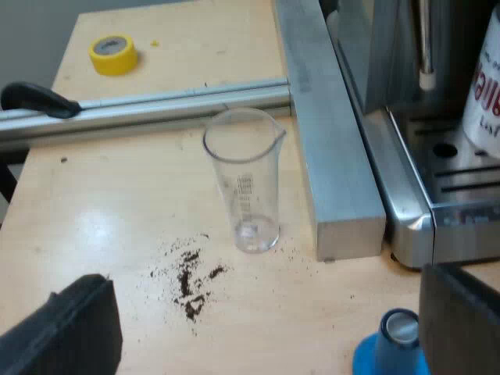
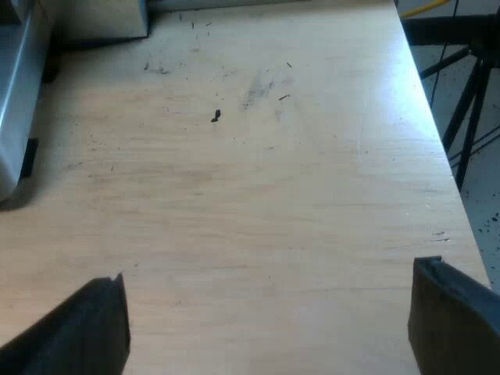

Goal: Place mug into machine

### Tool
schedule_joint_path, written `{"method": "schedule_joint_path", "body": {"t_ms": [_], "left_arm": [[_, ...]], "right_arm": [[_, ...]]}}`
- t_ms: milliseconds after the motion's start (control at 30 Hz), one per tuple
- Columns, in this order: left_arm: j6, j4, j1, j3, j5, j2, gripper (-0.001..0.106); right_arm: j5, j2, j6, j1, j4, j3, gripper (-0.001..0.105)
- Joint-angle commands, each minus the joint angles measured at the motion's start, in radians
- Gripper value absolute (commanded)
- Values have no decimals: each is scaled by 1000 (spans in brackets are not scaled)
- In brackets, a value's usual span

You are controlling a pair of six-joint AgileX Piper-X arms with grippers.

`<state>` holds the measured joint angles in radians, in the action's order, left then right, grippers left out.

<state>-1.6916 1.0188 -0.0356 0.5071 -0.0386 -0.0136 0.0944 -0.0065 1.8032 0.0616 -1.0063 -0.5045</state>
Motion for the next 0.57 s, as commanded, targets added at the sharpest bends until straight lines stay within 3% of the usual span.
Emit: {"method": "schedule_joint_path", "body": {"t_ms": [33,567], "left_arm": [[-9,-39,1,-14,5,-139,78],[-9,-44,1,-15,5,-141,78]], "right_arm": [[-10,-45,2,1,8,-7,74],[-10,-45,2,1,8,-7,74]]}}
